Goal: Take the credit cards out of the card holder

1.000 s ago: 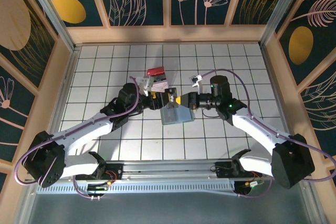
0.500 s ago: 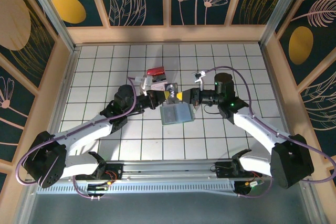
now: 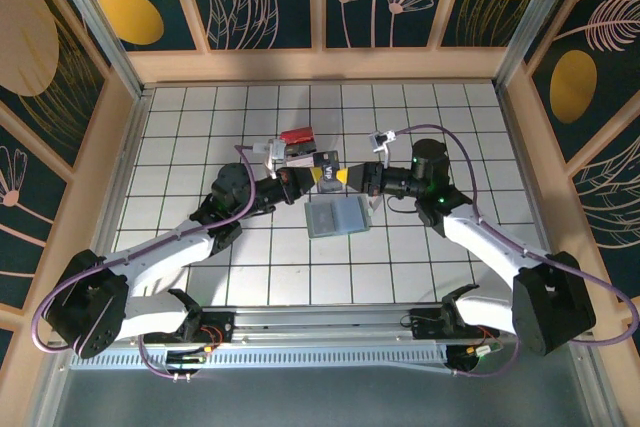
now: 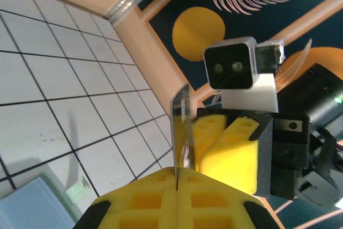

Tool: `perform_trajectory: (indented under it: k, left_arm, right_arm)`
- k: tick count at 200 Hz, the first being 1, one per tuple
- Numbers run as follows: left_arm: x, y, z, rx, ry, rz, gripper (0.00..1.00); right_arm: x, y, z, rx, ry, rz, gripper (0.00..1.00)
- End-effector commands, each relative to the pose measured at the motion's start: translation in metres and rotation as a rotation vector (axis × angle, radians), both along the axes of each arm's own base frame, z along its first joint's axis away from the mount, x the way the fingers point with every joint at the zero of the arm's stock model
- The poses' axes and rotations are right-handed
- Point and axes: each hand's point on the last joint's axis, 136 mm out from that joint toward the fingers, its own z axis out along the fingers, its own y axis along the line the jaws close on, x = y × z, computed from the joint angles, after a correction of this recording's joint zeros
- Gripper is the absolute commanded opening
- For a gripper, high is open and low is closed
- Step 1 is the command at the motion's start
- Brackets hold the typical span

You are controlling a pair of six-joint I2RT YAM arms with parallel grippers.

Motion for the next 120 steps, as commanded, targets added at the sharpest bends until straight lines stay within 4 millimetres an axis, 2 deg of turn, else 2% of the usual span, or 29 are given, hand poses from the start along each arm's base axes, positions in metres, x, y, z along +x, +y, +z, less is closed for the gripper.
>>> perform_trajectory:
  k: [1, 13, 31, 70, 120]
  left_arm:
    - [-0.012, -0.004, 0.007, -0.051, -0.005, -0.041, 0.00]
    - [-0.010, 0.002, 0.013, -0.093, -0.010, -0.006, 0.00]
    - [-0.006, 0.008, 0.021, -0.146, -0.017, 0.035, 0.00]
    - [-0.005, 0.008, 0.029, -0.200, -0.020, 0.037, 0.00]
    - [-0.003, 0.007, 0.027, -0.218, -0.001, 0.040, 0.00]
  right_arm:
    - [-0.010, 0.004, 0.019, 0.064, -0.087, 0.033, 0.31]
    - [-0.009, 0.000, 0.019, 0.077, -0.088, -0.008, 0.40]
    - [-0.008, -0.006, 0.020, 0.130, -0.082, -0.069, 0.47]
    - [-0.012, -0.015, 0.024, 0.289, -0.057, -0.125, 0.49]
    - [-0.018, -0.006, 0.040, 0.411, -0.086, -0.077, 0.46]
